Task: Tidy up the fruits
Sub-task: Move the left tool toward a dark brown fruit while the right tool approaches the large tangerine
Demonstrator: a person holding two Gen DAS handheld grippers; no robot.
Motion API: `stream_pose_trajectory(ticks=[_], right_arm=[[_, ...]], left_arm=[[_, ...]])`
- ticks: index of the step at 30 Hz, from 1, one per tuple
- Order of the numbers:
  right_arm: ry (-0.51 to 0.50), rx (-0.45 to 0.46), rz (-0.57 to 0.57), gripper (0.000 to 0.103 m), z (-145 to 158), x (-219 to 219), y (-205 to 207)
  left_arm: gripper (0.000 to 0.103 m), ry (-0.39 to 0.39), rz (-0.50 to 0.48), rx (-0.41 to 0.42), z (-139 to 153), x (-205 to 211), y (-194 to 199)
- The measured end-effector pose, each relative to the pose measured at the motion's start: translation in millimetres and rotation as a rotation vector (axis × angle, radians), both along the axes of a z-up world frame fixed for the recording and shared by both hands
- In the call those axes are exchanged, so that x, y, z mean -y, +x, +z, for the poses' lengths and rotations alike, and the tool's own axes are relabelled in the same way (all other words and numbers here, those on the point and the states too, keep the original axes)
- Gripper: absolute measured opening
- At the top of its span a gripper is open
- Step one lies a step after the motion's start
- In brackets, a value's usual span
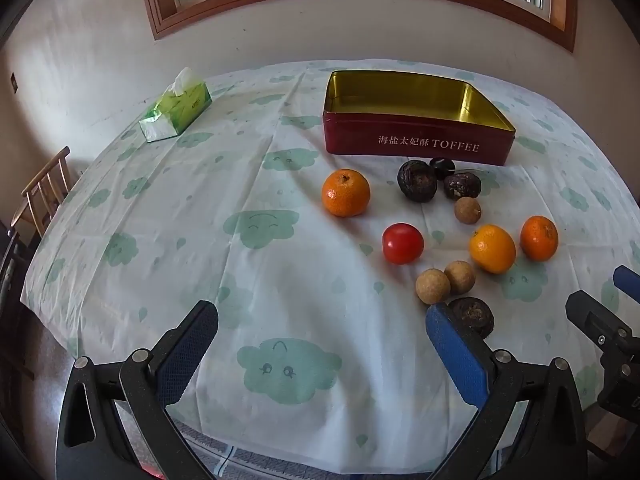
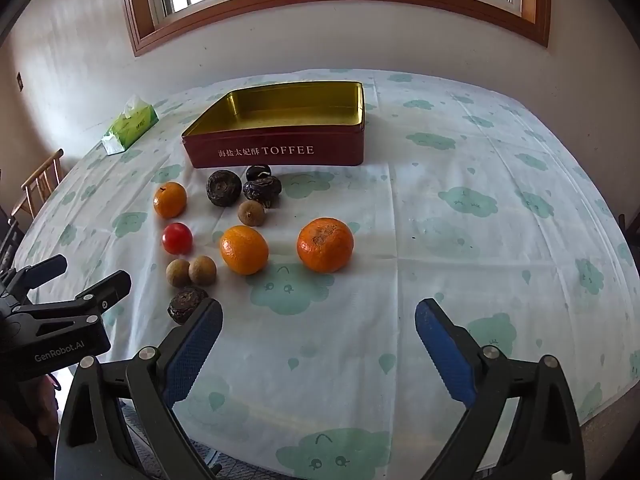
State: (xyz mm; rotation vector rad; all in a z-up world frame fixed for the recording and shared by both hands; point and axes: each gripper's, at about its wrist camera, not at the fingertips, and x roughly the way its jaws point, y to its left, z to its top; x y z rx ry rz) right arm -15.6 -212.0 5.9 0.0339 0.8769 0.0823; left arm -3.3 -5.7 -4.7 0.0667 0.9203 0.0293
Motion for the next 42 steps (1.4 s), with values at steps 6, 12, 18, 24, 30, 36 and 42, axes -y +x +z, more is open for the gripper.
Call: stream_pose_trajectory(ticks=[6, 12, 18, 24, 30, 36, 42], right_arm=[[-0.016, -0.002, 0.002, 0.096, 0.1, -2.4, 0.7], [-0.005, -0.023, -0.004, 0.096, -2.4, -1.6, 2.1], [-0.005, -0.029, 0.002, 0.096, -4.6, -1.2, 2.4], [-0.001, -0.035, 0.002, 0.096, -7.2, -1.9, 1.5], [0.0, -0.041, 0.001, 0.096, -8.7, -1.9, 1.0], [-0.002, -0.053, -0.009, 0.096, -10.3, -0.6, 2.2], [-0.005, -0.056, -0.012, 0.096, -11.2, -0.5, 2.0]], left_arm=[[0.103, -0.003, -0.013, -0.005, -1.6, 3.1, -1.5], [0.103, -0.007, -0.022, -0.014, -3.0, 4.6, 0.0], [0.103, -0.013, -0.026, -0.018, -4.2, 5.3, 0.4], [0.103, -0.014, -0.028, -0.023, -6.4, 6.3, 1.4], [0.103, -0.009, -0.032, -0.025, -7.5, 6.4, 0.5], [0.103, -0.006, -0.033, -0.027, -9.3, 6.5, -1.5], [0.103, -0.005, -0.031, -0.027, -9.4, 6.6, -1.6]])
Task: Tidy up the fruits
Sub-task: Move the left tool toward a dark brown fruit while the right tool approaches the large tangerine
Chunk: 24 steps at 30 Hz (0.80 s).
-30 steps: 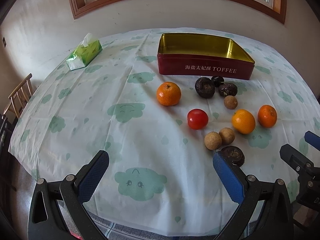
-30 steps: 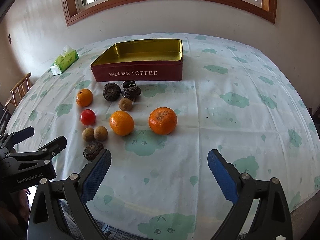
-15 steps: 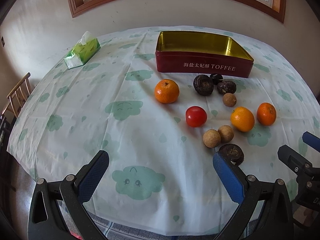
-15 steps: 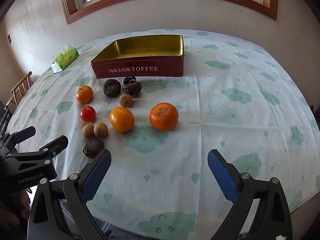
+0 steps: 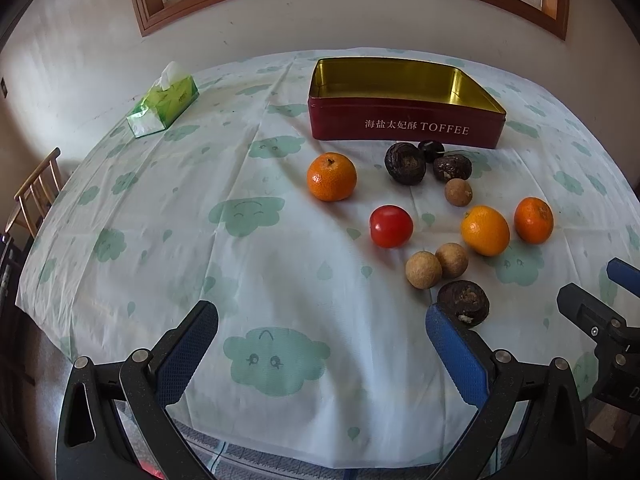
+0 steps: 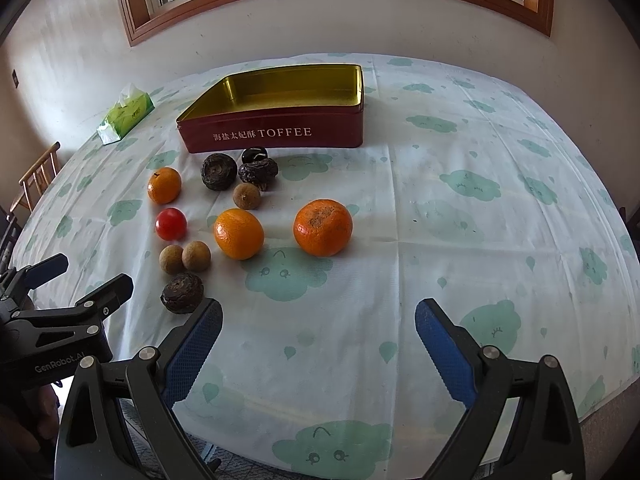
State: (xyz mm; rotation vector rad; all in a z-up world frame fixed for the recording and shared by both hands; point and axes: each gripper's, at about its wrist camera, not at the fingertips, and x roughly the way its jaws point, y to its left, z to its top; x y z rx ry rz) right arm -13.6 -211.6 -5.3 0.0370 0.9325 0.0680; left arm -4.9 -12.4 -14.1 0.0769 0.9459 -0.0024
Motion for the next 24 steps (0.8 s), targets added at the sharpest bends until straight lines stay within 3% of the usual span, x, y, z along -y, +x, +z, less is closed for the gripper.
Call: stream_pose_trajectory(ticks=[24], right_arm=[[0.005, -0.018, -0.022, 0.094, -3.0, 5.6, 0.8]], left_arm=[[0.103, -0.008, -0.023, -0.023, -4.0, 4.2, -3.2]])
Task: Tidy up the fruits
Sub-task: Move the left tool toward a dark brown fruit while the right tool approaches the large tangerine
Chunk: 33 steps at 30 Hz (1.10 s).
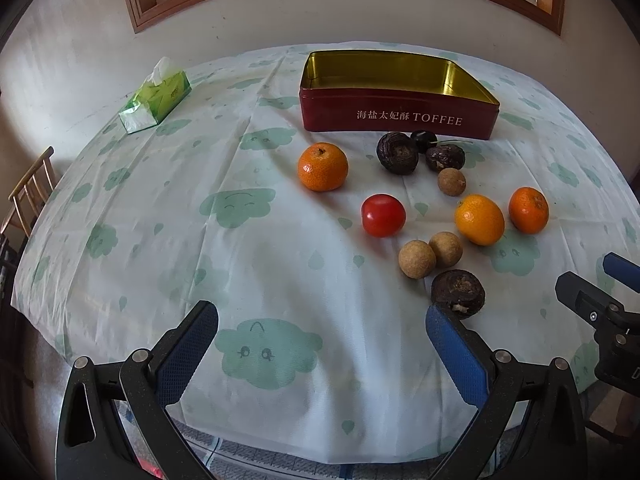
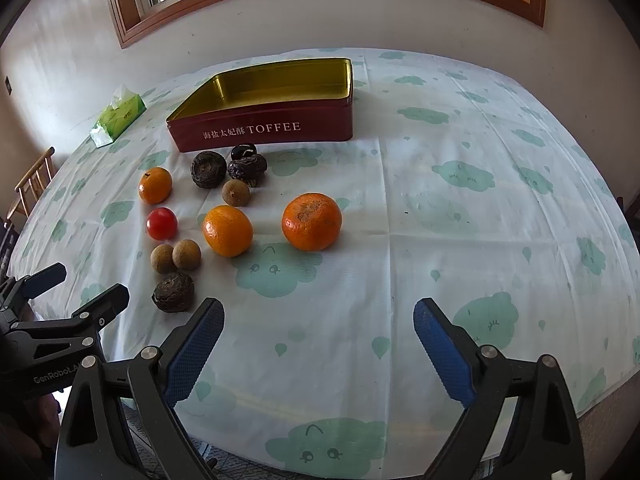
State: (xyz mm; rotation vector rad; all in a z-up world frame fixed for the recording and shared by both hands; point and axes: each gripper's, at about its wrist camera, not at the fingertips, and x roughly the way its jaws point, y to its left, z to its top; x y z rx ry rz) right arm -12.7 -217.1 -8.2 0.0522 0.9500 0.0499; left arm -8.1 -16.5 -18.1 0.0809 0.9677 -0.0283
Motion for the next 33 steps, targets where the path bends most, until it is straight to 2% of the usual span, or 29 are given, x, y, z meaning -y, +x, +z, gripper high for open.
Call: stream_pose_trajectory(ticks=[22, 33], right_arm=[[-0.039, -0.036, -0.071, 0.094, -2.4, 24.3, 10.6], [-0.008, -0.036, -0.108, 0.093, 0.0, 54.3, 18.7]], left_arm=[[0.103, -0.031, -0.11, -0.006, 2.4, 26.2, 2.7], [0.103, -0.034, -0.104, -0.026, 3.5, 37.3, 12.8]])
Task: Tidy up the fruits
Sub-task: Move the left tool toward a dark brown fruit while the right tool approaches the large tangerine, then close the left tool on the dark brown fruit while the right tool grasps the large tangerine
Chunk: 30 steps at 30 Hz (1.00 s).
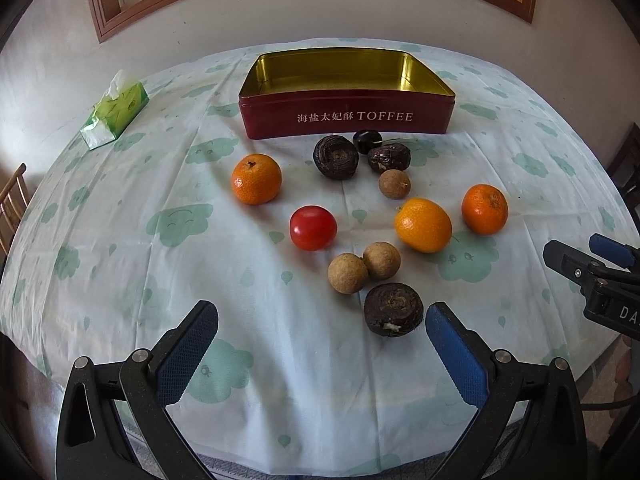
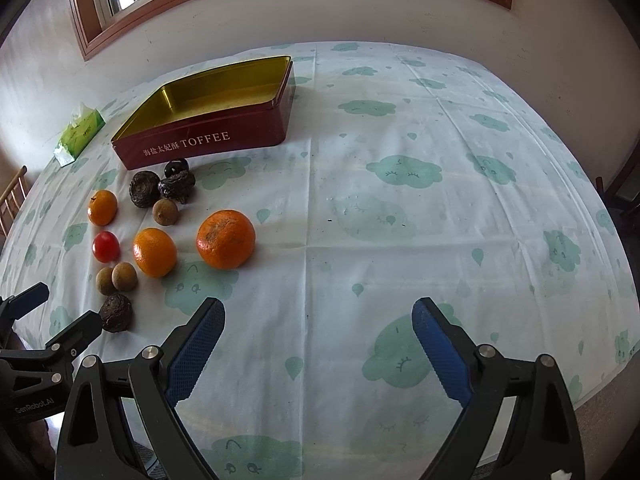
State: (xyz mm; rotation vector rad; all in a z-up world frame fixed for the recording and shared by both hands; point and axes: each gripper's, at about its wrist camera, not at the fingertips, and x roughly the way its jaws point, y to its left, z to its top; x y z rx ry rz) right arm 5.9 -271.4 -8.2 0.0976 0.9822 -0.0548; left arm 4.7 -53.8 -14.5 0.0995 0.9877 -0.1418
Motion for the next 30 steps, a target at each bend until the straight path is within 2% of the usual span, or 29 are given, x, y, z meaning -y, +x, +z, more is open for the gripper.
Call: stream_pose_trajectory(ticks=[8, 16, 20, 22, 30], right_arm=[[0.007, 0.008, -0.019, 0.093, -2.1, 20.3, 3.1], [0.009, 0.009, -0.019, 0.093, -4.5, 28.2, 2.5], [0.008, 0.01, -0.019, 0.093, -5.4, 29.4, 2.5], [0.01, 0.009, -0.019, 0.093, -6.3, 30.8, 2.6], [0.005, 0.005, -0.009, 0.093, -9.0, 28.9, 1.7]], left_arm=[[0.102, 0.022, -0.018, 0.002, 1.2, 19.9, 3.1], [0.084, 0.044, -0.01, -0.05, -12.3, 34.0, 9.6], [0.078, 0.045, -0.006, -0.069, -18.6, 37.5, 13.2], [0.072, 0.053, 0.0, -0.078, -22.0, 37.8, 14.4], [0.065, 0.034, 0.013, -0.073, -23.5, 29.6, 16.2]])
